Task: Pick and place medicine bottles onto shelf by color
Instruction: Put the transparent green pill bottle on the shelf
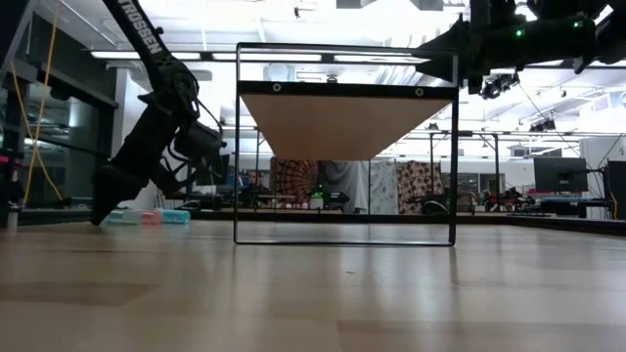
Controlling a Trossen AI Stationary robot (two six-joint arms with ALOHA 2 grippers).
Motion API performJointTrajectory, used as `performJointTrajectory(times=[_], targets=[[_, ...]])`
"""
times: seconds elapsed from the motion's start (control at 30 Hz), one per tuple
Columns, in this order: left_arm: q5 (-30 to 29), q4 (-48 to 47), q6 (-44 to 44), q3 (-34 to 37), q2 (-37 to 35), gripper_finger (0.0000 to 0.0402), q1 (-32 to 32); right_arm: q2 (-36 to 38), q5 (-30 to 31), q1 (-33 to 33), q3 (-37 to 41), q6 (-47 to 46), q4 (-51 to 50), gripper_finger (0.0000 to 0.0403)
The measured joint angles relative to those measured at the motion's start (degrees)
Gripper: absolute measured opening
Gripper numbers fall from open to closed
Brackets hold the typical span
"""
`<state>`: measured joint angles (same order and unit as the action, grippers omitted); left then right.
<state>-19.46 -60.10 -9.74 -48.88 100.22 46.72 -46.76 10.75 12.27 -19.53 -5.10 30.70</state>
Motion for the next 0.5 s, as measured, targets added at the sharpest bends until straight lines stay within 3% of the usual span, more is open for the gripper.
performJointTrajectory(times=[0.5], targets=[[2.07, 2.11, -7.22, 0.07, -0.04, 0.0117, 0.0, 0.0, 0.02, 0.0, 0.0, 0.0, 0.02, 0.0199]])
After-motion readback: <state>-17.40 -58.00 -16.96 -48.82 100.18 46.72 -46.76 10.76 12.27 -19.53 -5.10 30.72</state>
